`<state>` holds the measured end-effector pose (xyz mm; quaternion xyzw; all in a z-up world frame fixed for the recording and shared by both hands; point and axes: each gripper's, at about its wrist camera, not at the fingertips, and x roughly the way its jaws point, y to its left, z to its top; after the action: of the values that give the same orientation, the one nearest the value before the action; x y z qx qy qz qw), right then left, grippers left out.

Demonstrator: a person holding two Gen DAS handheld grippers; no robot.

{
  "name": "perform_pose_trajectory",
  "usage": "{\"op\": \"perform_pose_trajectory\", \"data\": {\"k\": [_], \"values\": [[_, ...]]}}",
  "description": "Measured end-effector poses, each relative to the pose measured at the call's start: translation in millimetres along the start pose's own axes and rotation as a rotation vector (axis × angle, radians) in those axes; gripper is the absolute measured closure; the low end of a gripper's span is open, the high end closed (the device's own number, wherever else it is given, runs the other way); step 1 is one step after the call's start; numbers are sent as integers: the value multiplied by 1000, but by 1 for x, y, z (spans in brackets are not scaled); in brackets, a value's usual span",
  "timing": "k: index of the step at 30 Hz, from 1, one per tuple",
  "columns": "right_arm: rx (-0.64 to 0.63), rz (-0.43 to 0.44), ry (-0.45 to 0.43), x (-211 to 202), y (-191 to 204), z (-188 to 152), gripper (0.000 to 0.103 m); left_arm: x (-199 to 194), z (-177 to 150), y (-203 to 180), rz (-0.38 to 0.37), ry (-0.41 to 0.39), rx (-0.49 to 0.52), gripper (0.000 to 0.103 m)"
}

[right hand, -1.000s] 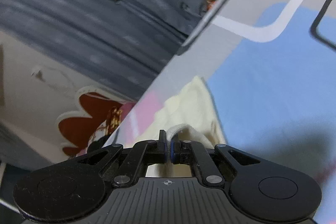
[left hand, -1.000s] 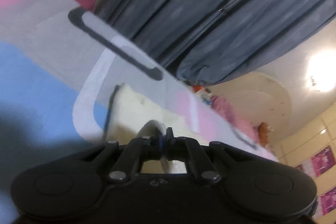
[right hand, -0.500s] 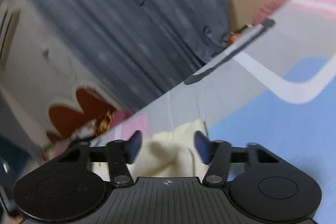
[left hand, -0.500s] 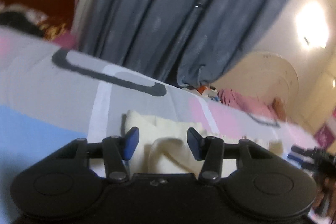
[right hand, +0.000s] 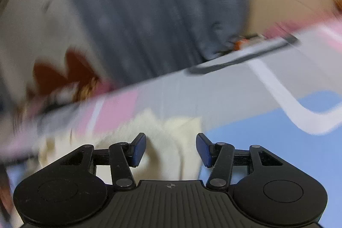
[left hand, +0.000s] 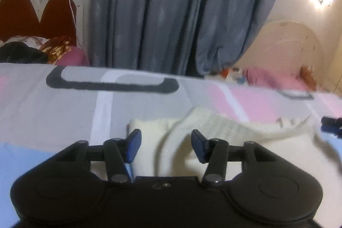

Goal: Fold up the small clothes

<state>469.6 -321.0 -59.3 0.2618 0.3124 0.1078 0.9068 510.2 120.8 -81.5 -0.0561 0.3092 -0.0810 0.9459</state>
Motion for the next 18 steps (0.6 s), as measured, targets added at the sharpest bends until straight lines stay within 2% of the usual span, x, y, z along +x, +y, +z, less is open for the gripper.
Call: {"op": "perform_pose_trajectory", "data": {"k": [3,6,8,9,14,18], "values": [[-104,10,31,1,9,-6,50,4,-3,-8,1,27,77,53],[-135,6,59,9,11,-11,51,15,-6,-12,19,63,94,59],[-148,2,71,15,12,-14,64,19,-7,-11,24,65,85,64],[-170,-8,76,18,14,-14,78,18,-7,-11,21,65,79,67],[-284,-39,26,24,26,-19,79,21,-9,-11,22,66,81,71],[-311,-29,82,36,29,-25,79,25,-10,-9,14,73,75,71]]}}
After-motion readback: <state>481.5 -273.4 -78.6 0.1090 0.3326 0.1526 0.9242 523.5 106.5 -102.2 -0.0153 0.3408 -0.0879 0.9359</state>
